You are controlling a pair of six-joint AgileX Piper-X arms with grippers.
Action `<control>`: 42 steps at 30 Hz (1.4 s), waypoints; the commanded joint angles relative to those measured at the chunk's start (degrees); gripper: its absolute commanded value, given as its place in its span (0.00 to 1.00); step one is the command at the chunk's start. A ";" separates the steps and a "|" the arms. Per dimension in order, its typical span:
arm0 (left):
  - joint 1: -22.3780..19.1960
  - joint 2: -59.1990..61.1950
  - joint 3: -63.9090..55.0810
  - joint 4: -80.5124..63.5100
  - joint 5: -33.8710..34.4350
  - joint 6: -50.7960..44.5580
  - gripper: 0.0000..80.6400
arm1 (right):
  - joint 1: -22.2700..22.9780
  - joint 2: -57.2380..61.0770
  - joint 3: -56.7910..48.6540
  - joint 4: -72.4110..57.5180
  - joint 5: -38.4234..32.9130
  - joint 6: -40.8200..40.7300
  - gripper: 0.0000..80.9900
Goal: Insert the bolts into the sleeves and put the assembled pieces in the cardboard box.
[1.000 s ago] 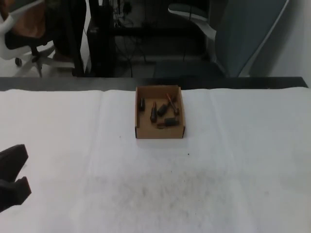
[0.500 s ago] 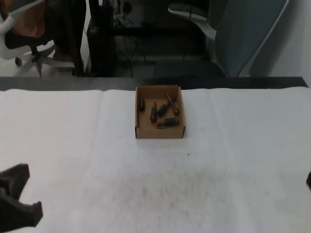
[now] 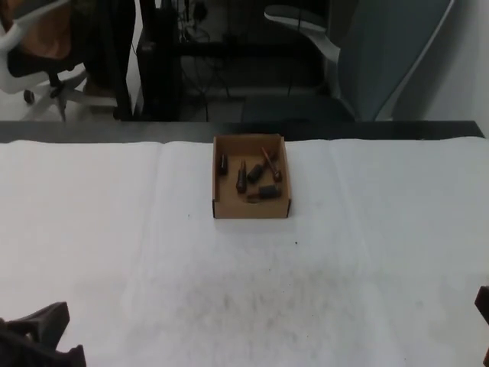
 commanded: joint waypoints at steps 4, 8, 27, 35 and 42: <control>-0.28 -0.01 -0.02 -0.70 0.06 -0.43 0.02 | 0.29 -1.69 0.25 -0.96 0.11 0.17 0.01; -0.28 -2.45 0.95 -1.01 0.06 -0.43 0.02 | 0.54 -7.08 2.12 -1.18 0.07 0.17 0.01; -0.14 -17.81 6.46 -1.09 -0.77 -0.43 0.02 | 0.54 -10.91 5.18 -0.94 0.08 0.17 0.01; -0.14 -17.81 6.46 -1.09 -0.77 -0.43 0.02 | 0.54 -10.91 5.18 -0.94 0.08 0.17 0.01; -0.14 -17.81 6.46 -1.09 -0.77 -0.43 0.02 | 0.54 -10.91 5.18 -0.94 0.08 0.17 0.01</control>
